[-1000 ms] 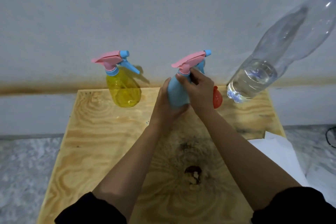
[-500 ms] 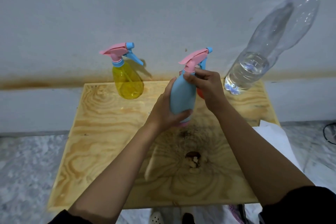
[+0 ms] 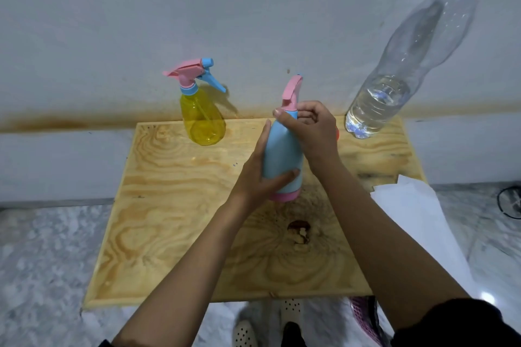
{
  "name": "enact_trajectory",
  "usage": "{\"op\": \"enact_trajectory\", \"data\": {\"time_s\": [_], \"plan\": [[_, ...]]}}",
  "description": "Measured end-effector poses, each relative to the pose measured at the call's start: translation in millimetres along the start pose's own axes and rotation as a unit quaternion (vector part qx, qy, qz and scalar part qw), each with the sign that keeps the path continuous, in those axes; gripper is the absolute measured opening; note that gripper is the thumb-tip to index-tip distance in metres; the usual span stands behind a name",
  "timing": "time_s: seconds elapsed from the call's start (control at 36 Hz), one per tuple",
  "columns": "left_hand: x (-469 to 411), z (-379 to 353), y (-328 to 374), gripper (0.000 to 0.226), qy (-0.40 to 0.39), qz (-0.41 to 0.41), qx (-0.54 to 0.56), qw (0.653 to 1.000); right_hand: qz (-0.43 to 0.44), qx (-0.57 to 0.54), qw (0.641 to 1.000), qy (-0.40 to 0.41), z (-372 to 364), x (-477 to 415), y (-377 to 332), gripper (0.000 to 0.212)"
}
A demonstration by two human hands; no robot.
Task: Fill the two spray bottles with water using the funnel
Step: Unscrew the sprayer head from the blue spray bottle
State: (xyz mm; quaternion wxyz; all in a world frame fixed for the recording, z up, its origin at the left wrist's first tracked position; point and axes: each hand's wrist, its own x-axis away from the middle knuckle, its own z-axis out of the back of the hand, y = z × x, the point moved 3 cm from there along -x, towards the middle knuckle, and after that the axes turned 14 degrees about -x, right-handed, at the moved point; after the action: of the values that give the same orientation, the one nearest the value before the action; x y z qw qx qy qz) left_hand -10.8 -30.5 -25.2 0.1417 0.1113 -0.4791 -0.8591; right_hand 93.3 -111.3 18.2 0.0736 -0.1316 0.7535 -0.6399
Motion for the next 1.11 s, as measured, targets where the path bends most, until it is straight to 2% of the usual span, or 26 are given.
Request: {"op": "enact_trajectory", "data": {"time_s": [0.06,0.11,0.19,0.25,0.33,0.42,0.5,0.58,0.67,0.72,0.81,0.89,0.97,1.03,1.11], "plan": [[3,3,0,0.091,0.000,-0.002,-0.002,1.000,-0.021,-0.040,0.999,-0.026,2,2,1,0.027],[6,6,0,0.091,0.003,-0.006,-0.010,1.000,-0.038,-0.096,0.990,-0.096,3,6,6,0.013],[8,9,-3,0.093,0.000,-0.010,-0.026,1.000,-0.054,-0.151,0.973,-0.165,1,11,9,0.021],[10,12,-4,0.093,0.002,-0.011,-0.034,0.999,-0.053,-0.134,0.978,-0.150,-2,14,9,0.022],[14,16,-2,0.090,0.004,-0.007,-0.037,0.999,-0.026,-0.103,0.991,-0.077,-8,16,5,0.033],[17,19,0,0.090,0.012,-0.008,-0.029,0.999,-0.005,-0.116,0.992,-0.040,-12,19,2,0.030],[19,23,1,0.089,0.013,-0.010,-0.026,1.000,-0.024,-0.153,0.984,-0.086,-11,25,4,0.021],[20,24,-1,0.094,0.010,-0.011,-0.042,0.999,-0.033,-0.190,0.974,-0.122,-10,30,6,0.026],[22,26,-3,0.103,0.007,-0.006,-0.046,0.999,-0.021,-0.180,0.979,-0.096,-12,31,5,0.033],[24,28,-1,0.096,0.010,-0.003,-0.041,0.999,-0.005,-0.173,0.983,-0.066,-14,33,3,0.036],[26,29,1,0.087,0.013,-0.001,-0.034,0.999,0.006,-0.164,0.985,-0.047,-16,35,2,0.028],[25,30,-1,0.100,0.020,0.009,-0.023,0.999,0.003,-0.177,0.982,-0.062,-13,37,5,0.022],[24,34,5,0.095,0.026,-0.012,-0.034,0.999,0.000,-0.169,0.981,-0.096,-12,43,4,0.031],[24,35,5,0.092,0.027,-0.019,-0.051,0.998,0.011,-0.149,0.985,-0.089,-15,47,0,0.038],[25,33,2,0.094,0.016,-0.024,-0.068,0.997,0.034,-0.096,0.993,-0.058,-19,48,-4,0.020]]}}
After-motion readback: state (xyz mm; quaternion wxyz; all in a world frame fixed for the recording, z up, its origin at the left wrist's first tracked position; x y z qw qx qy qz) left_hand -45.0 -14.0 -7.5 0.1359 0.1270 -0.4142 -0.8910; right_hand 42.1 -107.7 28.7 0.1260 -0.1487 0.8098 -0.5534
